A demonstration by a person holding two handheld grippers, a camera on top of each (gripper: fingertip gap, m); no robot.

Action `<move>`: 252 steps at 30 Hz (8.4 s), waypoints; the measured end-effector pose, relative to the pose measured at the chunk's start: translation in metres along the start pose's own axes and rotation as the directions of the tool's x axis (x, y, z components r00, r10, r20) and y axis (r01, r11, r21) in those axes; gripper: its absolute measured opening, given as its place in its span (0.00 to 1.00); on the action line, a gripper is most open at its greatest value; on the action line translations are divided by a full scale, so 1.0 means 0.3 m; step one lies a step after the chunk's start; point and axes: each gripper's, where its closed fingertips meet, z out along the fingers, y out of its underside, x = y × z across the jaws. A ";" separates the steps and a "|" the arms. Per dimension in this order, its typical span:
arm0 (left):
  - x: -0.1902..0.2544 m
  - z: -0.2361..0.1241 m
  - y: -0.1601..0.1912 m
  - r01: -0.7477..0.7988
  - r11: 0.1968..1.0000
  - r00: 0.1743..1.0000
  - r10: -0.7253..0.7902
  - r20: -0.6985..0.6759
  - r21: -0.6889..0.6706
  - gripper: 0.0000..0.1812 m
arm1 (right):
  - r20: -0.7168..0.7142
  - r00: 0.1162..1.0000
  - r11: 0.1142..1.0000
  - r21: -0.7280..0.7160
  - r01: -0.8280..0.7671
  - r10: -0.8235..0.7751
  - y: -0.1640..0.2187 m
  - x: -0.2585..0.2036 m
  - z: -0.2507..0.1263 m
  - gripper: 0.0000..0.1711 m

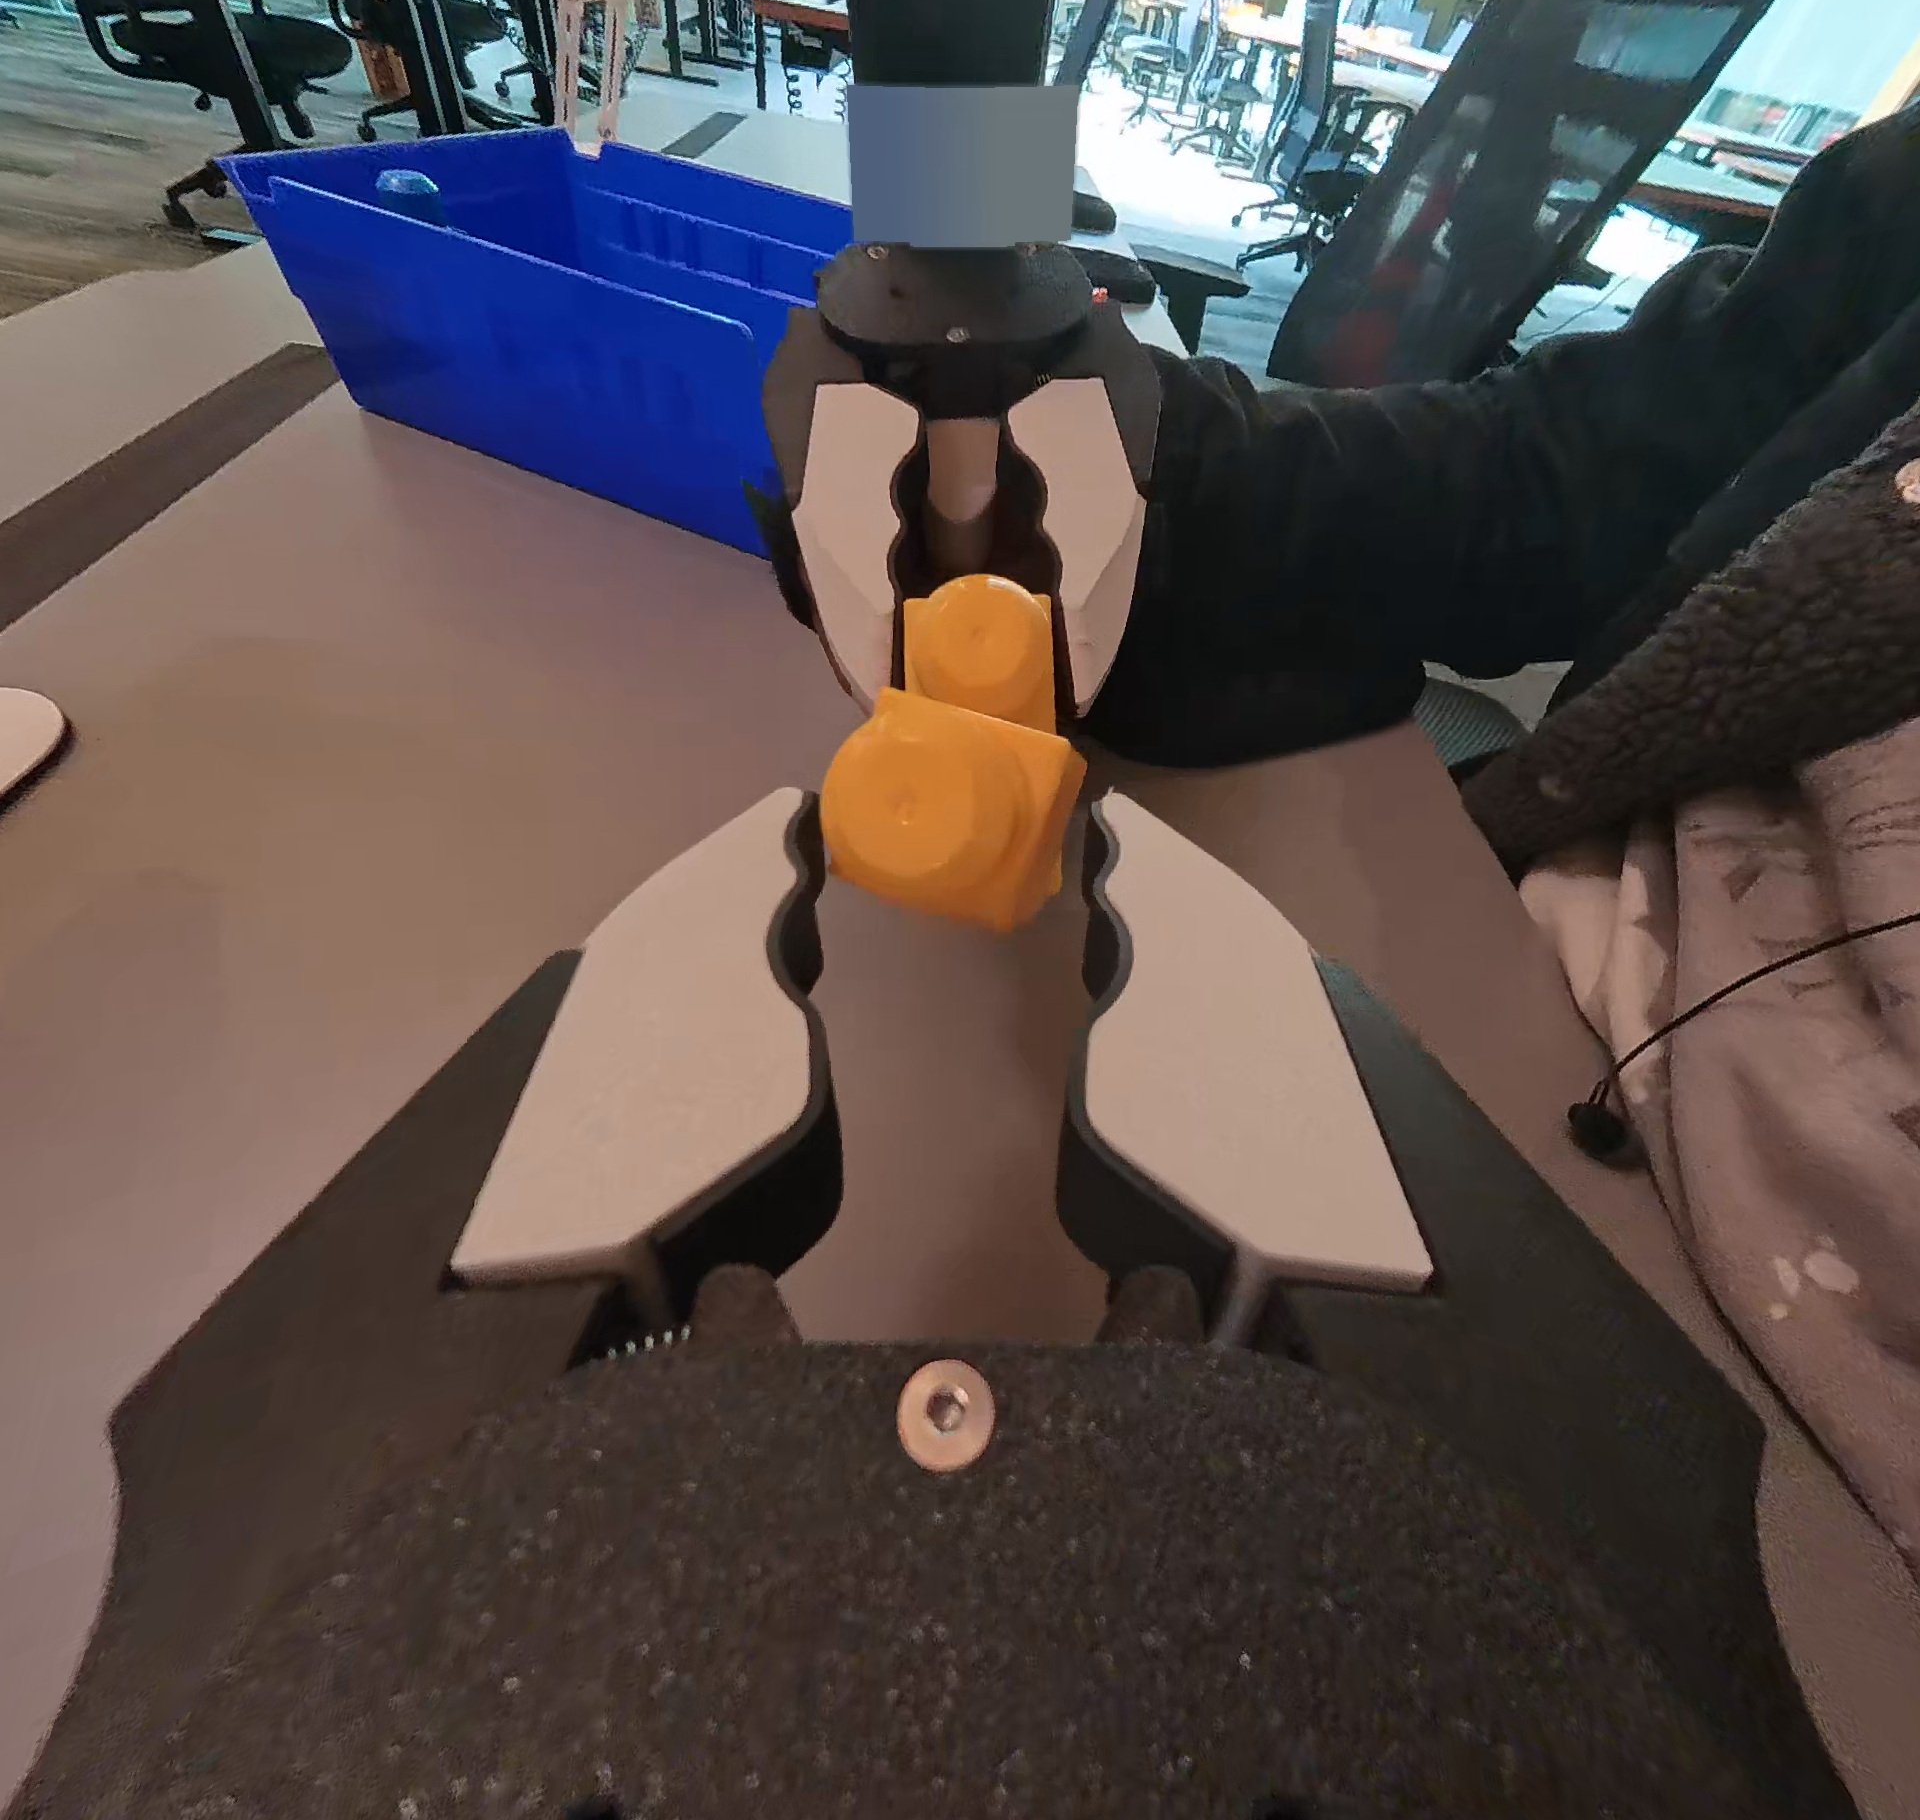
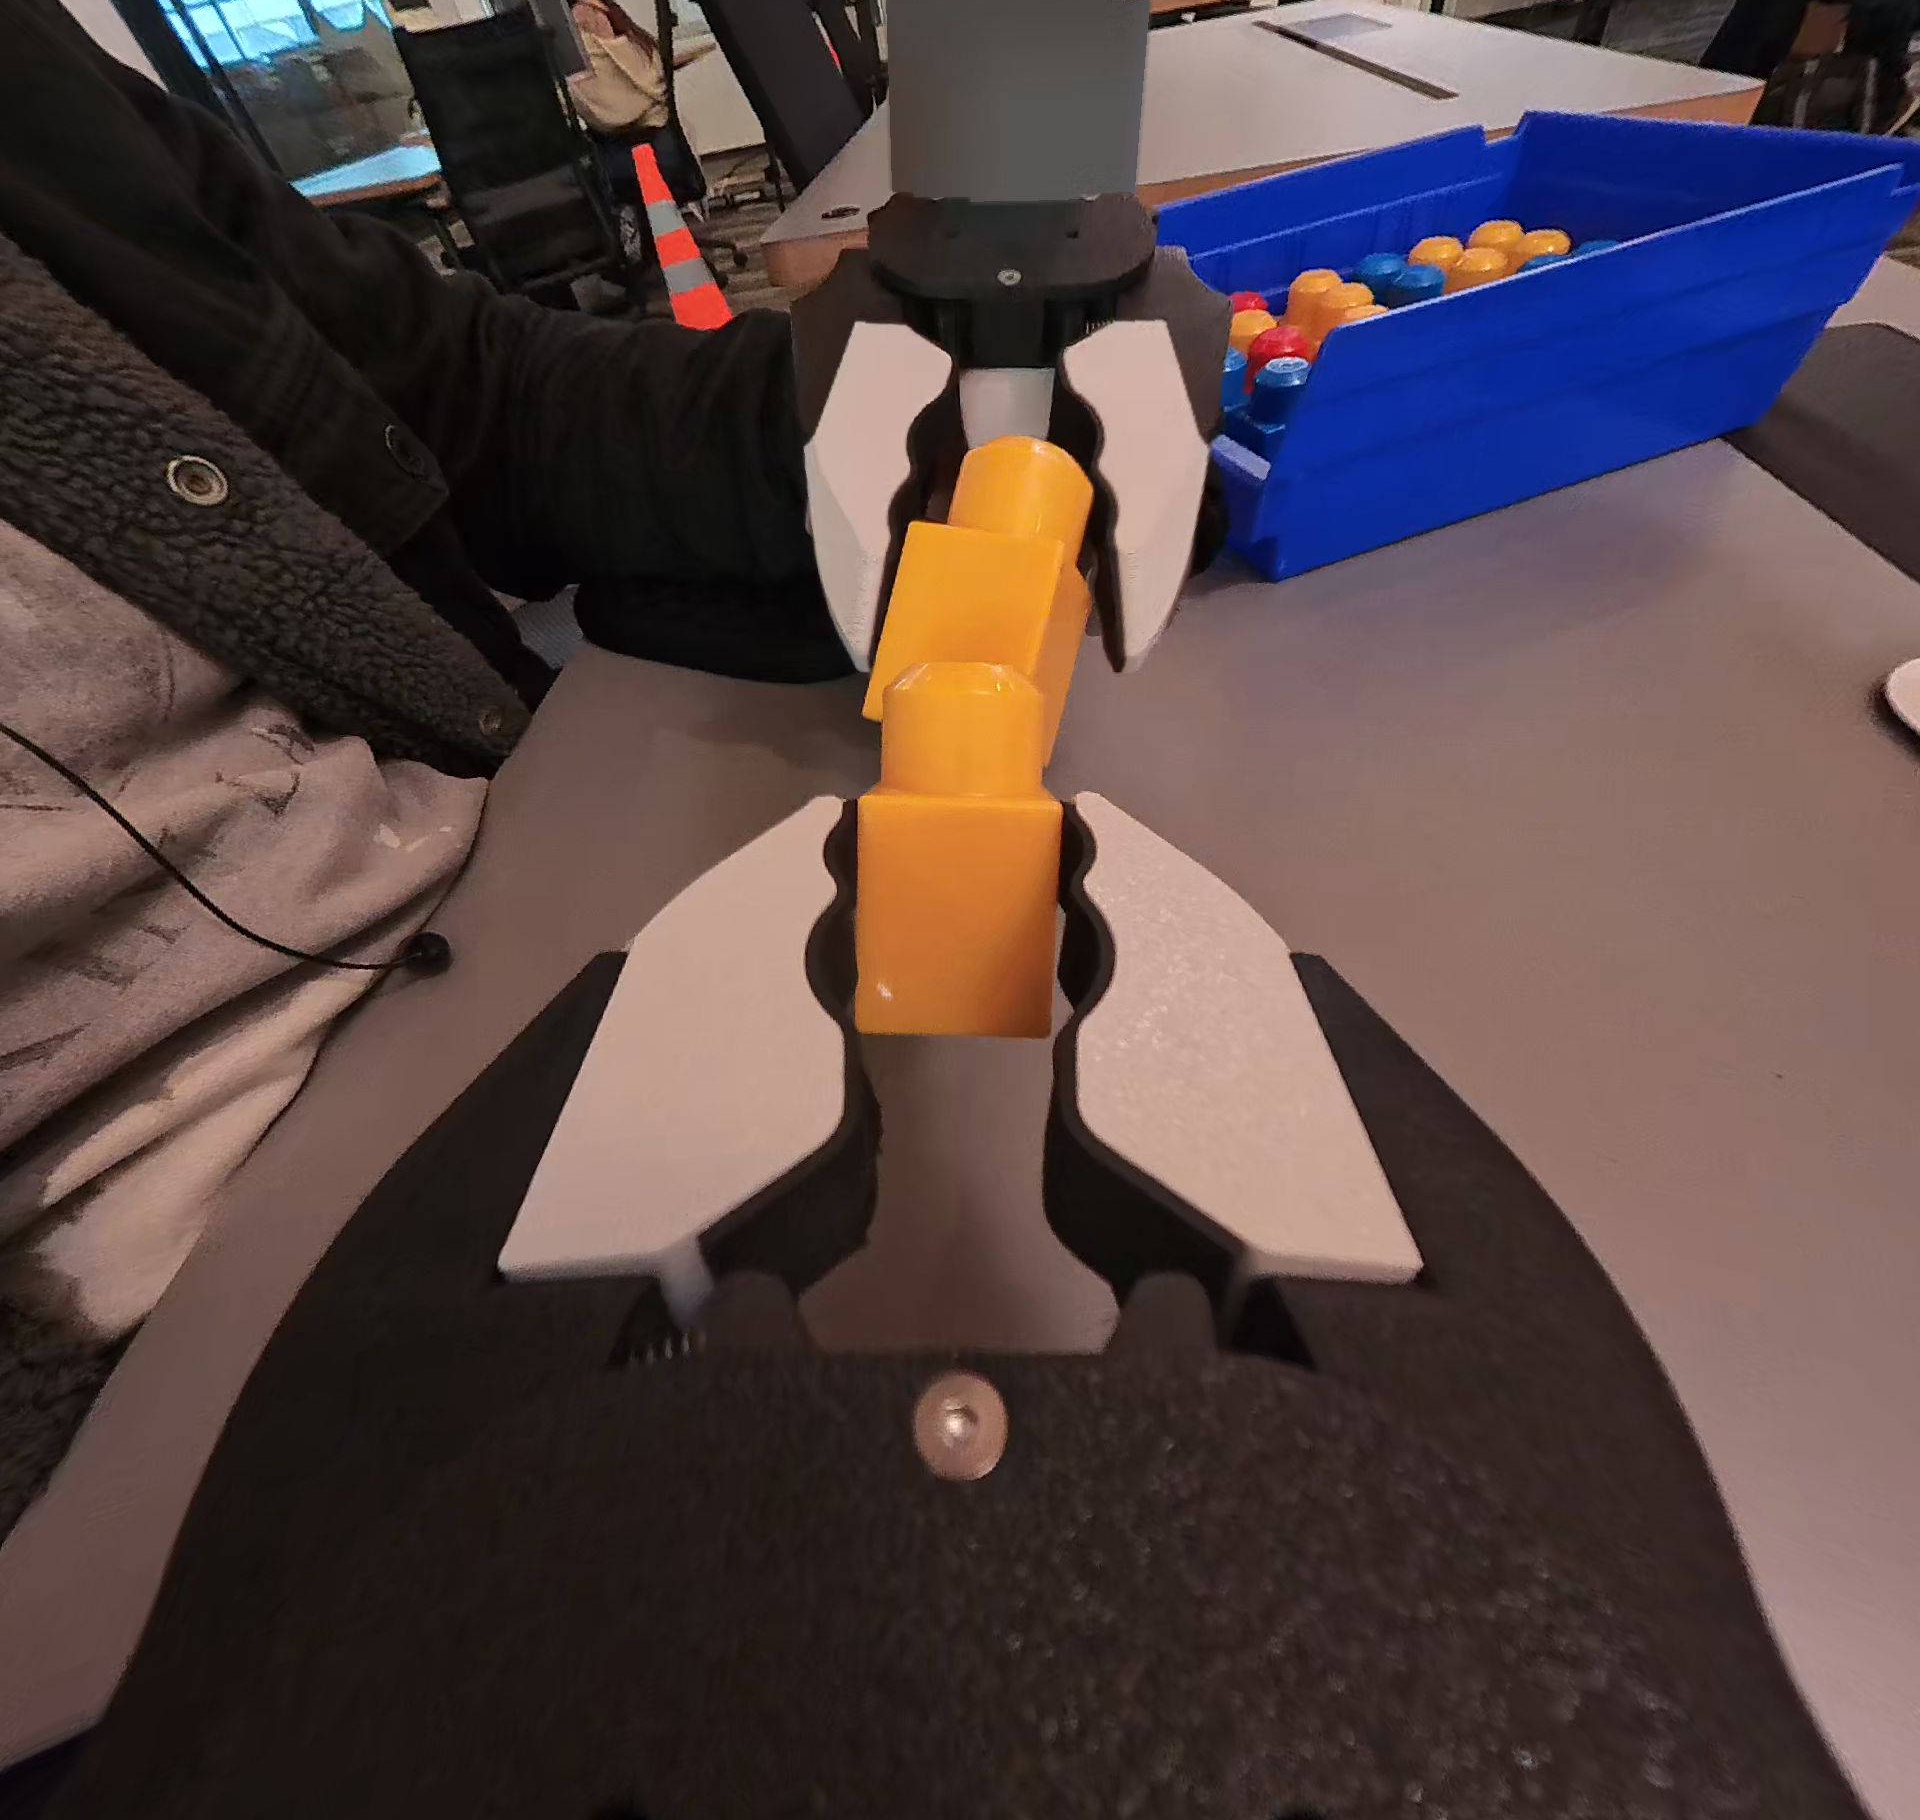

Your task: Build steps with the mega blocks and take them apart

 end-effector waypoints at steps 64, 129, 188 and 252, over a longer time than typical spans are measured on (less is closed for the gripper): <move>0.000 0.103 0.159 -0.220 0.833 0.937 0.324 0.127 -0.507 0.20 | -0.144 0.869 0.833 -0.395 0.388 -0.473 0.009 -0.029 0.010 0.21; 0.060 0.107 0.016 0.022 0.998 1.000 -0.022 0.004 -0.067 0.20 | -0.182 0.951 0.967 -0.109 0.232 -0.249 -0.098 -0.038 -0.057 0.26; -0.138 -0.008 -0.071 -0.047 0.990 0.922 -0.009 0.387 0.135 0.02 | -0.743 0.640 0.856 -0.448 -0.258 -0.197 0.108 0.621 -1.185 0.16; -0.105 0.037 -0.028 -0.075 0.997 0.937 0.059 0.345 0.032 0.01 | -0.841 0.492 0.804 -0.445 -0.394 -0.224 0.233 0.683 -1.130 0.16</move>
